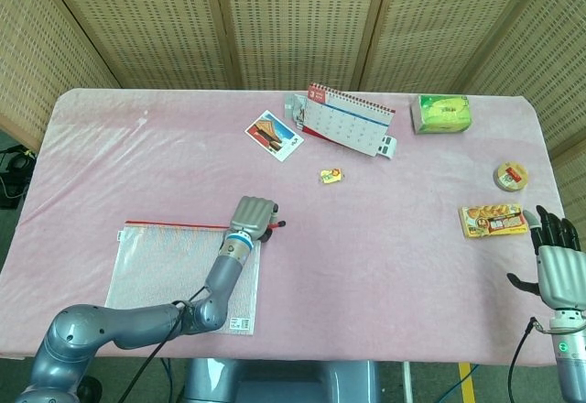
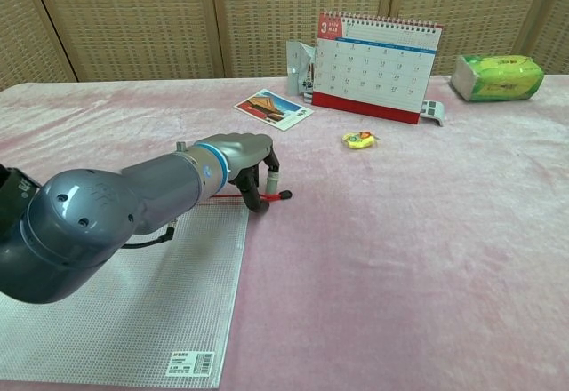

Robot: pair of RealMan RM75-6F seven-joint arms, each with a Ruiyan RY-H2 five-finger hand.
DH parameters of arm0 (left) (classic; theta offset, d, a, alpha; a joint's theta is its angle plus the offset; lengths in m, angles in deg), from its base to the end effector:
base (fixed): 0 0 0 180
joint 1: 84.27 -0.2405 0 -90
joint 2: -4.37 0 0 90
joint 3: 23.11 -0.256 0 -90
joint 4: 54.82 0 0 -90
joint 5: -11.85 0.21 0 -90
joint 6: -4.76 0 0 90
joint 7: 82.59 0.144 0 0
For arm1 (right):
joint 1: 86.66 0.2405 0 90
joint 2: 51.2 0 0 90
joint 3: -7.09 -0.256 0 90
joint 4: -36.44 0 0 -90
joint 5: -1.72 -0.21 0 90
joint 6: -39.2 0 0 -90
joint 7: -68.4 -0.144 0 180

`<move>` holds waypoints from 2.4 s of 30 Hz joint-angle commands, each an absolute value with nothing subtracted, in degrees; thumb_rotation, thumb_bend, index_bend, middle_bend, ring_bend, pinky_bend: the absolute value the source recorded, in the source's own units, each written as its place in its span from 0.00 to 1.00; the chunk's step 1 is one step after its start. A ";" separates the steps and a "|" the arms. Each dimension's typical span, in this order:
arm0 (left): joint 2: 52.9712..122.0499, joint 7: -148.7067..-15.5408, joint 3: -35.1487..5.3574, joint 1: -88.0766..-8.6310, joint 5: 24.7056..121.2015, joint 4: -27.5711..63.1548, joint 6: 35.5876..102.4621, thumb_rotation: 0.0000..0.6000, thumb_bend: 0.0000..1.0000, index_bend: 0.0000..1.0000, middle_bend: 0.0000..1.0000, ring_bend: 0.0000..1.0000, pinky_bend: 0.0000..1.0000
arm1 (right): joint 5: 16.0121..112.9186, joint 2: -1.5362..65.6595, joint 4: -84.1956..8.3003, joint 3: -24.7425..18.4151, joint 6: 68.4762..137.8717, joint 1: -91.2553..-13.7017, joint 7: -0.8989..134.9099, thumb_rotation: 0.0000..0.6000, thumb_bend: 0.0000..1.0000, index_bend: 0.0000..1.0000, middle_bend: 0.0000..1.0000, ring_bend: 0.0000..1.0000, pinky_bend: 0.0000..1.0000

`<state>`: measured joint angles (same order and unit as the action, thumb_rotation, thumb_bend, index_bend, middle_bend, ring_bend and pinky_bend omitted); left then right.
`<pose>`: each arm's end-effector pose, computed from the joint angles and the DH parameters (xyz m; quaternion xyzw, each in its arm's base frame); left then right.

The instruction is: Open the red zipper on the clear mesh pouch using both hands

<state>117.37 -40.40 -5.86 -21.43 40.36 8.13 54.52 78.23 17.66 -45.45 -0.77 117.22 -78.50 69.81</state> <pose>-0.0617 0.3768 -0.1313 -0.7470 -0.4303 -0.2695 0.4292 -0.3495 -0.2194 0.1591 0.5681 -0.3882 0.3388 0.6417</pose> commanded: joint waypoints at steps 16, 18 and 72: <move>117.84 -40.83 -5.49 -21.45 41.13 7.89 55.33 1.00 0.56 0.67 0.99 0.92 1.00 | 78.00 17.54 -45.44 -0.86 117.26 -78.53 69.62 1.00 0.00 0.04 0.00 0.00 0.00; 117.68 -41.18 -5.32 -21.59 41.43 8.17 55.52 1.00 0.60 0.74 1.00 0.93 1.00 | 78.02 17.55 -45.41 -0.86 117.28 -78.53 69.62 1.00 0.00 0.04 0.00 0.00 0.00; 98.96 -57.58 -2.47 -25.94 62.20 39.90 63.42 1.00 0.85 0.87 1.00 0.93 1.00 | 57.87 18.23 -58.28 -10.35 62.63 -45.06 27.44 1.00 0.00 0.32 0.94 0.96 1.00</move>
